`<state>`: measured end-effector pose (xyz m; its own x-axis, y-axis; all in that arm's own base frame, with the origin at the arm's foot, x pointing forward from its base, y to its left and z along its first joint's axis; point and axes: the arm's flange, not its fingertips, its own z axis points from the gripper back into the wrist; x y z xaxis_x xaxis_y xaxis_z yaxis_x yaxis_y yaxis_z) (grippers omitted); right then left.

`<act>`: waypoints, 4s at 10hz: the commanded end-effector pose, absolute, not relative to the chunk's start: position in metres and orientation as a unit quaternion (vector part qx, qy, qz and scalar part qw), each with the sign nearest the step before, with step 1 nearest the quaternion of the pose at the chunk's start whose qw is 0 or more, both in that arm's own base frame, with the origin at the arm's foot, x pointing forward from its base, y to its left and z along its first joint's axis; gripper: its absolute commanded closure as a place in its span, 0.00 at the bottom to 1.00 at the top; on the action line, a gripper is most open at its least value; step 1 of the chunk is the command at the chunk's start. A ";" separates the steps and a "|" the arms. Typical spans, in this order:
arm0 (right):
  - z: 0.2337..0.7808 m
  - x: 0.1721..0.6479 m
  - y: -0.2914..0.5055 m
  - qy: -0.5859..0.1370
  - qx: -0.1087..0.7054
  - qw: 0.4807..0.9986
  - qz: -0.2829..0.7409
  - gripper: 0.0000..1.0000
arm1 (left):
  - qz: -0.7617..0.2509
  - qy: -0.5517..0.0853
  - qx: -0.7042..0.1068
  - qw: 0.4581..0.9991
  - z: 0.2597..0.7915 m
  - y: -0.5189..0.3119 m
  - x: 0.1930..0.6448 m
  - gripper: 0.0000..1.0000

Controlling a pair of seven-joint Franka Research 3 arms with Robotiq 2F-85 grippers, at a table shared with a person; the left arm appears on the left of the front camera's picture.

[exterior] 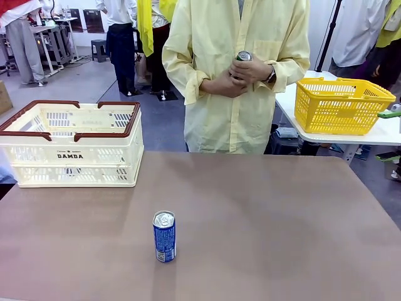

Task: Place the drinks into the Shopping basket.
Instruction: Pick up one drink and place it into the Shopping basket.

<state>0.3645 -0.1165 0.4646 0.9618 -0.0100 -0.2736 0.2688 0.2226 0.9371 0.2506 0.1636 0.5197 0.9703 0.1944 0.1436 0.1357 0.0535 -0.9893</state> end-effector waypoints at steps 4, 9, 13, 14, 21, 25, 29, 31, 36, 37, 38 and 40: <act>0.469 0.363 -0.118 0.109 0.615 0.776 -0.089 0.00 | 0.001 -0.125 -0.691 0.712 0.534 0.157 0.253 0.00; 0.469 0.363 -0.118 0.109 0.615 0.776 -0.089 0.00 | 0.001 -0.125 -0.691 0.712 0.534 0.157 0.253 0.00; 0.469 0.363 -0.118 0.109 0.615 0.776 -0.089 0.00 | 0.044 -0.053 -0.548 0.834 0.620 -0.003 0.315 0.00; 0.469 0.363 -0.118 0.109 0.615 0.776 -0.089 0.00 | 0.081 -0.035 -0.466 0.880 0.620 -0.052 0.334 0.00; 0.469 0.363 -0.118 0.109 0.615 0.776 -0.089 0.00 | -0.012 0.076 -0.145 0.986 0.559 -0.240 0.334 0.00; 0.469 0.363 -0.118 0.109 0.615 0.776 -0.089 0.00 | 0.031 0.037 -0.142 0.989 0.544 -0.230 0.338 0.00; 0.469 0.363 -0.118 0.109 0.615 0.776 -0.089 0.00 | 0.039 -0.038 -0.069 0.996 0.502 -0.271 0.294 0.00; 0.469 0.363 -0.118 0.109 0.615 0.776 -0.089 0.00 | 0.028 -0.061 -0.057 0.996 0.482 -0.271 0.272 0.00; 0.469 0.363 -0.118 0.109 0.615 0.776 -0.089 0.00 | 0.028 -0.048 -0.270 0.961 0.558 -0.023 0.202 0.00; 0.469 0.363 -0.118 0.109 0.615 0.776 -0.089 0.00 | 0.044 -0.054 -0.293 0.954 0.545 0.011 0.184 0.00; 0.469 0.363 -0.118 0.109 0.615 0.776 -0.089 0.00 | 0.039 -0.068 -0.330 0.941 0.531 0.037 0.166 0.00; 0.469 0.363 -0.118 0.109 0.615 0.776 -0.089 0.00 | 0.013 -0.083 -0.414 0.907 0.499 0.077 0.134 0.00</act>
<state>0.3640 -0.1166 0.4648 0.9615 -0.0071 -0.2747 0.2695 0.2212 0.9373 0.1481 0.0879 0.5674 0.9828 0.1169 0.1430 0.0187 0.7072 -0.7068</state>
